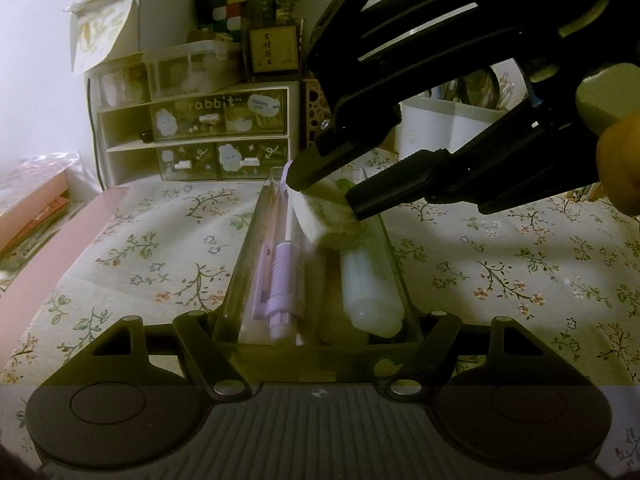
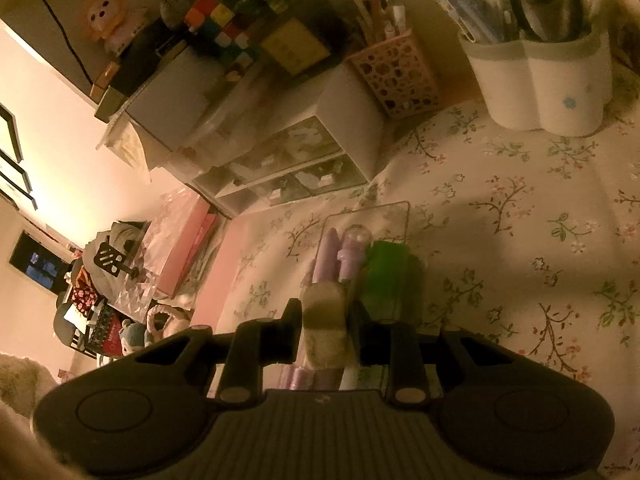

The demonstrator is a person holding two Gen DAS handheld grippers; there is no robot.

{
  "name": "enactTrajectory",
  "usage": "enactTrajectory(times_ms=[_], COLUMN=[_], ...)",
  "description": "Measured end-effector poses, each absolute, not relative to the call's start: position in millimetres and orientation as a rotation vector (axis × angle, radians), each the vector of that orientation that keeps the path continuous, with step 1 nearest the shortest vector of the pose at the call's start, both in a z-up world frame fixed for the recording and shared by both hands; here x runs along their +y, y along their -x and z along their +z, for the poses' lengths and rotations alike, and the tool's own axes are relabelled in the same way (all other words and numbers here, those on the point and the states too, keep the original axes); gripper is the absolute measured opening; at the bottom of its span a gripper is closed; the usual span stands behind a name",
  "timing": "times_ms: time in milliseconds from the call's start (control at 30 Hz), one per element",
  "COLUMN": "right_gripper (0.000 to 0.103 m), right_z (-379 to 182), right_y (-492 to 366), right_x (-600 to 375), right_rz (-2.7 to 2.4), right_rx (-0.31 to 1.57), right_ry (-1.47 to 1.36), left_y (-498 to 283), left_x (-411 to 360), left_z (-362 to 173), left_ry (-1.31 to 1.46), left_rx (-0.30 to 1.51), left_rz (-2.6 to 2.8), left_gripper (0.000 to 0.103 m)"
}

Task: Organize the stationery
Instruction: 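Lower the white eraser onto the tray contents and release it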

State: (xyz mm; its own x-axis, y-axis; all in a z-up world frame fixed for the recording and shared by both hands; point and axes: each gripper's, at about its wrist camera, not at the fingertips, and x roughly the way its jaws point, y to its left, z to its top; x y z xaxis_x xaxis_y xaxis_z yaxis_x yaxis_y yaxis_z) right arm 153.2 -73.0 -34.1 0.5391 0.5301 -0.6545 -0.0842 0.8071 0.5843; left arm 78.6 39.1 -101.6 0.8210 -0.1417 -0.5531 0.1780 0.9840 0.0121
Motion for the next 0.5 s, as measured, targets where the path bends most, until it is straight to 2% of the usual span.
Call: enactTrajectory(times_ms=[500], right_gripper=[0.031], right_z=[-31.4], right_y=[-147.1], right_x=[-83.7], right_rz=[0.397], right_rx=[0.904], right_ry=[-0.527], left_y=[-78.5], left_x=[39.2], left_z=[-101.6], left_ry=[-0.064], left_rx=[0.584], left_rz=[-0.170], left_gripper=[0.073])
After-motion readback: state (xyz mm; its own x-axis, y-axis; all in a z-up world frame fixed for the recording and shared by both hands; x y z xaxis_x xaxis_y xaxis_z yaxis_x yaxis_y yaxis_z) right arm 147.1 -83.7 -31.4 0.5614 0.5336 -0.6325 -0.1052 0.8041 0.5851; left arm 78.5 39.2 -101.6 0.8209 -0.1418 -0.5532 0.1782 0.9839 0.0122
